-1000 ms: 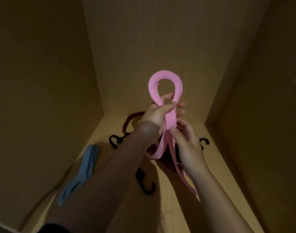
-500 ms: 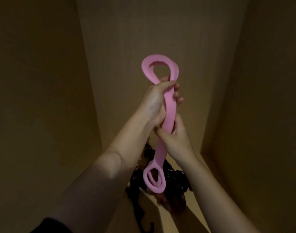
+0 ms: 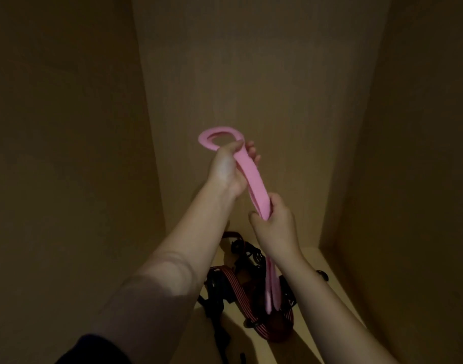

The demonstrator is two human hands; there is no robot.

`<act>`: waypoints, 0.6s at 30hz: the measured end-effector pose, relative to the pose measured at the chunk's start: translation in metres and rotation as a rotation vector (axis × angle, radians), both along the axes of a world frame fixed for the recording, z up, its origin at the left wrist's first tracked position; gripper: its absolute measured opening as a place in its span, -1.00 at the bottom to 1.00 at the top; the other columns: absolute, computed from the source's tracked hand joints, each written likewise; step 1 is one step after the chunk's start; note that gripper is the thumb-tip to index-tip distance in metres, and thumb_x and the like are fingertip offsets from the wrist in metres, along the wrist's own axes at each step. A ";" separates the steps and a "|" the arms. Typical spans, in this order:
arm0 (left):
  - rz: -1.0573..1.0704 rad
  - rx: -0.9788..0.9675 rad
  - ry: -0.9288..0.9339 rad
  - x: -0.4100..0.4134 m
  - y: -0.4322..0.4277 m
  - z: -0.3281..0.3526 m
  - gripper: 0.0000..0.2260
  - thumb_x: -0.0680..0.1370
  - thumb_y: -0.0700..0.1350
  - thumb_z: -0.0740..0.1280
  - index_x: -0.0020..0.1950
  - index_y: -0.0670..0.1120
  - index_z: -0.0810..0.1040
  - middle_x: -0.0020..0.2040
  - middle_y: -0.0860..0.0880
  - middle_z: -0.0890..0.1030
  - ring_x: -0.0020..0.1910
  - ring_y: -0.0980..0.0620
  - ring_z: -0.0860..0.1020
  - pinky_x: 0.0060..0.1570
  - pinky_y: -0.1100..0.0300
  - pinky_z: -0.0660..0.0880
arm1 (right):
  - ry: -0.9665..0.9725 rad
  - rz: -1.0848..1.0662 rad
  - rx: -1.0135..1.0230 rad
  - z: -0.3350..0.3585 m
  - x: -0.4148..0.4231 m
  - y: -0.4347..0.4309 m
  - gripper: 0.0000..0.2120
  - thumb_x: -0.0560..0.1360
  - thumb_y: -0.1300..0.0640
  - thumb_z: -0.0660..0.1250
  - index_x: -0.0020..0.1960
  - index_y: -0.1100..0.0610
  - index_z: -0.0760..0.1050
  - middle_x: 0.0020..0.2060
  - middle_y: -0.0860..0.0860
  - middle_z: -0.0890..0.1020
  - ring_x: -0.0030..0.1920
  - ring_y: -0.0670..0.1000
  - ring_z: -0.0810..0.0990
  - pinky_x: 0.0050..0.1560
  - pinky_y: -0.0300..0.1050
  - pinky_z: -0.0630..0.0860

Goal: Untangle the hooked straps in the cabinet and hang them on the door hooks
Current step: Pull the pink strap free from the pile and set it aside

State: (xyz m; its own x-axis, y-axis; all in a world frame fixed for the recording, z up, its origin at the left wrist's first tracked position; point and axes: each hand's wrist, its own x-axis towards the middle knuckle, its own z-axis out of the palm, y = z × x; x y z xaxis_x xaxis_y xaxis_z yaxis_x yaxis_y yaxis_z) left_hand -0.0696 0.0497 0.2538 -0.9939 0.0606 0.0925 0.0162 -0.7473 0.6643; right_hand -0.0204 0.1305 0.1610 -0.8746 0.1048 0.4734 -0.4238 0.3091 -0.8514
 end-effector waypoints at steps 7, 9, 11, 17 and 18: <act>-0.027 -0.246 -0.258 -0.028 -0.036 -0.077 -0.91 0.57 -0.21 0.19 -0.11 -0.15 0.46 -0.16 -0.12 0.55 -0.20 -0.01 0.55 -0.24 0.09 0.50 | 0.055 0.054 -0.150 0.006 -0.002 0.000 -0.72 0.46 0.33 0.30 0.06 0.01 0.46 -0.15 -0.20 0.53 -0.21 -0.32 0.52 -0.25 -0.53 0.43; -0.151 -0.355 -0.313 -0.023 -0.039 -0.101 -0.87 0.57 -0.15 0.19 -0.11 -0.14 0.48 -0.15 -0.11 0.55 -0.17 -0.01 0.53 -0.17 0.10 0.50 | 0.026 0.103 -0.138 0.005 -0.002 -0.001 -0.70 0.46 0.33 0.30 0.11 0.04 0.50 -0.11 -0.25 0.52 -0.16 -0.39 0.51 -0.19 -0.57 0.42; -0.248 -0.474 -0.353 -0.011 -0.039 -0.118 -0.82 0.57 -0.05 0.18 -0.08 -0.12 0.50 -0.14 -0.09 0.56 -0.15 0.00 0.52 -0.13 0.14 0.47 | -0.028 0.134 -0.151 0.001 -0.002 -0.002 -0.71 0.44 0.35 0.29 0.06 0.03 0.54 -0.12 -0.23 0.54 -0.14 -0.31 0.52 -0.22 -0.56 0.41; -0.391 -0.772 -0.408 0.002 -0.056 -0.160 -0.29 0.50 0.35 0.01 0.37 -0.20 0.32 0.21 -0.14 0.54 0.03 0.01 0.53 -0.05 0.16 0.47 | -0.202 0.218 -0.206 -0.008 0.002 0.004 -0.69 0.42 0.37 0.31 0.09 0.08 0.54 -0.03 -0.03 0.58 -0.10 -0.19 0.52 -0.27 -0.53 0.44; -0.447 -0.819 -0.408 0.005 -0.058 -0.163 -0.23 0.48 0.38 -0.06 0.38 -0.21 0.32 0.17 -0.12 0.55 0.03 0.01 0.54 -0.05 0.15 0.47 | -0.221 0.229 -0.202 -0.008 0.003 0.005 -0.67 0.44 0.38 0.28 0.14 0.11 0.53 -0.02 -0.04 0.57 -0.11 -0.20 0.52 -0.25 -0.54 0.44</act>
